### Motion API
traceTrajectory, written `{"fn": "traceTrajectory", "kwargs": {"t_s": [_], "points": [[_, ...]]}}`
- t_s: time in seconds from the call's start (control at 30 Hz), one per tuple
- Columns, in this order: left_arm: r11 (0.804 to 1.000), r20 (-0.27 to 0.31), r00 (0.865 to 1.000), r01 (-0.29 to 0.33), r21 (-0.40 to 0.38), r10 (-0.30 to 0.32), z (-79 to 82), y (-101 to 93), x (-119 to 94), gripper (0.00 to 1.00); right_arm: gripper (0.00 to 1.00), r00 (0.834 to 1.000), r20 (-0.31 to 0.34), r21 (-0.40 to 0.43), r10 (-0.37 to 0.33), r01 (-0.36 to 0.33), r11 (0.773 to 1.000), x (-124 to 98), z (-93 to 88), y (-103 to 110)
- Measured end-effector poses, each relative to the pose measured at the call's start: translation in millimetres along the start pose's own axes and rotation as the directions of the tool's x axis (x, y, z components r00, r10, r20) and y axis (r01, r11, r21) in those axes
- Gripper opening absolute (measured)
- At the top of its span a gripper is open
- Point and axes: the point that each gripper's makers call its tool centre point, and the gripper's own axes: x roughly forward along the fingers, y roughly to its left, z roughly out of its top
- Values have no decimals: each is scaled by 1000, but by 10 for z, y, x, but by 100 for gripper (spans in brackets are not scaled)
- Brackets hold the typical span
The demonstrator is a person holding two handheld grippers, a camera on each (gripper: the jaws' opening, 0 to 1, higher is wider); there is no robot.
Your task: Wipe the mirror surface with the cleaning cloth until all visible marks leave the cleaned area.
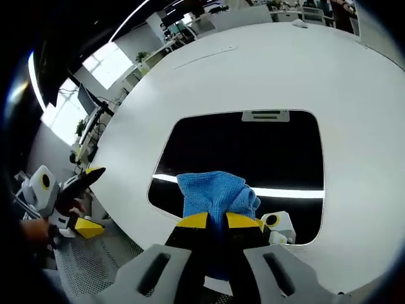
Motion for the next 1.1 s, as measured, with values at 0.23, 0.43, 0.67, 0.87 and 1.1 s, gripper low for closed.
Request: {"fn": "traceTrajectory", "kwargs": {"t_s": [0.23, 0.43, 0.67, 0.87, 1.1], "points": [[1000, -2, 1000, 2, 1, -2, -19, 18, 14, 89, 3, 1000, 1, 6, -3, 3, 1000, 10, 7, -75], [1000, -4, 1000, 5, 3, -5, -35, 28, 26, 89, 3, 1000, -2, 14, -5, 5, 1000, 8, 9, -76], [1000, -5, 1000, 7, 2, -7, -41, 30, 31, 89, 3, 1000, 11, 23, -6, 5, 1000, 50, 42, -97], [1000, -3, 1000, 8, 1, -8, -38, 28, 27, 89, 3, 1000, 20, 18, -11, 11, 1000, 69, 107, -96], [1000, 0, 1000, 9, -2, -9, -35, 31, 29, 89, 3, 1000, 24, 3, -18, 18, 1000, 98, 192, -91]]}}
